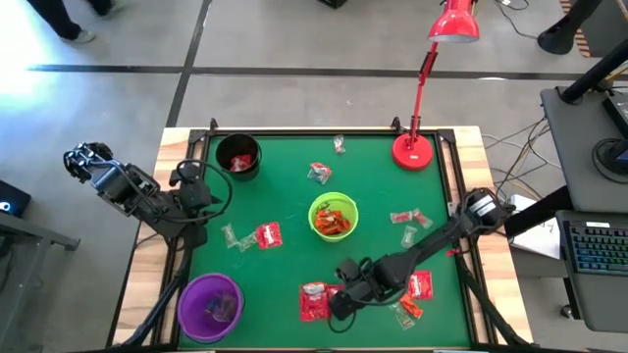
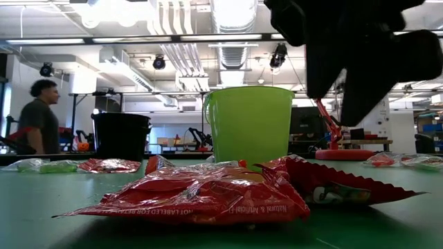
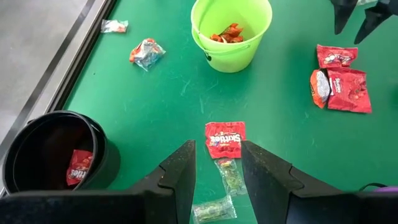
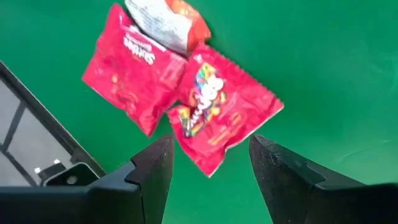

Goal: Sort candy
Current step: Put the red candy into the black bucket

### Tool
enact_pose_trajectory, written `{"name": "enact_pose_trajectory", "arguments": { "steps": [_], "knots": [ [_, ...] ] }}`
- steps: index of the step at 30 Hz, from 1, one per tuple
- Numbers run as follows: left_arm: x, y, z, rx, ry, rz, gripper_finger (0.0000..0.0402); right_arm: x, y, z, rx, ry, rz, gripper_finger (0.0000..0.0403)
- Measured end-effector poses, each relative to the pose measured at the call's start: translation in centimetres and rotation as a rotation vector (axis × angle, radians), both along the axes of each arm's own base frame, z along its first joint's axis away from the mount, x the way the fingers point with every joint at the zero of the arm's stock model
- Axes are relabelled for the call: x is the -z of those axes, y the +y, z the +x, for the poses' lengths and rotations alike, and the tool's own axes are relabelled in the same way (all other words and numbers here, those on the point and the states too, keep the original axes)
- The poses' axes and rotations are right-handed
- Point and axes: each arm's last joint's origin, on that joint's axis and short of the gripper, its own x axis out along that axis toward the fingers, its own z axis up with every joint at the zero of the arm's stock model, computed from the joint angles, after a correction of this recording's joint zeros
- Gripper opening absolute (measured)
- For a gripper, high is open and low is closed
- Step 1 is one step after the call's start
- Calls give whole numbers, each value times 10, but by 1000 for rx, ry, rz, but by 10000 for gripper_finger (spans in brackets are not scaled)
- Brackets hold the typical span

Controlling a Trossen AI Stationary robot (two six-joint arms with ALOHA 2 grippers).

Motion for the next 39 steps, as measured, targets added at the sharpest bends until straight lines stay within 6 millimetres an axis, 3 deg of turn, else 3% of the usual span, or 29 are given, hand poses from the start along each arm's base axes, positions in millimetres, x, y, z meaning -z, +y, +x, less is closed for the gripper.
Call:
{"name": "enact_pose_trajectory", "arguments": {
  "steps": [32, 39],
  "knots": [
    [-1, -3, 5, 2, -24, -13, 111, 30, 5, -12, 61, -62, -14, 203],
    [-1, -3, 4, 12, -24, -6, 111, 54, 10, -5, 50, -40, -5, 203]
  ]
}}
